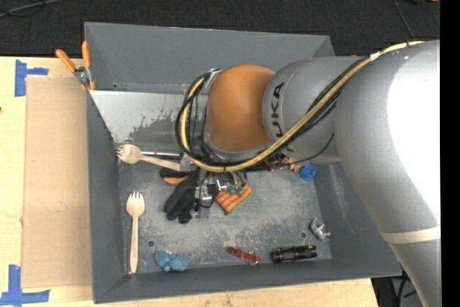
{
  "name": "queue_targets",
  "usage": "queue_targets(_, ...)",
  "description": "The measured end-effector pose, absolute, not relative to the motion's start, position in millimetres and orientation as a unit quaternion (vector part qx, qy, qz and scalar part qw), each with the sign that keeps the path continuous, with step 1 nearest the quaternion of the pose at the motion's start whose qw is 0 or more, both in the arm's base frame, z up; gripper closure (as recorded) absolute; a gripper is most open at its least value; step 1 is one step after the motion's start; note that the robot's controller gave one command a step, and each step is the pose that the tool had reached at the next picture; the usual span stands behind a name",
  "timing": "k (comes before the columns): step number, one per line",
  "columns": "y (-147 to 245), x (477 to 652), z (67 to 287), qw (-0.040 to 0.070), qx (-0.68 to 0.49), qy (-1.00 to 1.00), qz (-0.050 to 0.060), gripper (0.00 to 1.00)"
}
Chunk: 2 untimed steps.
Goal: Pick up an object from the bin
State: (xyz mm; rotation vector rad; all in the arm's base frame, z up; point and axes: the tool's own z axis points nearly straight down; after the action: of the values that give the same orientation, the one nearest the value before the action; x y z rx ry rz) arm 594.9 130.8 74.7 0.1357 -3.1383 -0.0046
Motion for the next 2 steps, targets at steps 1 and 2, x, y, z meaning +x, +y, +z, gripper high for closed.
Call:
queue_targets(1,138.1,585.2,69.8,0.003,-0.012,-1.0,-0.001,1.0)
queue_targets(2,138.0,585.1,70.0,0.003,-0.013,-1.0,-0.002,1.0)
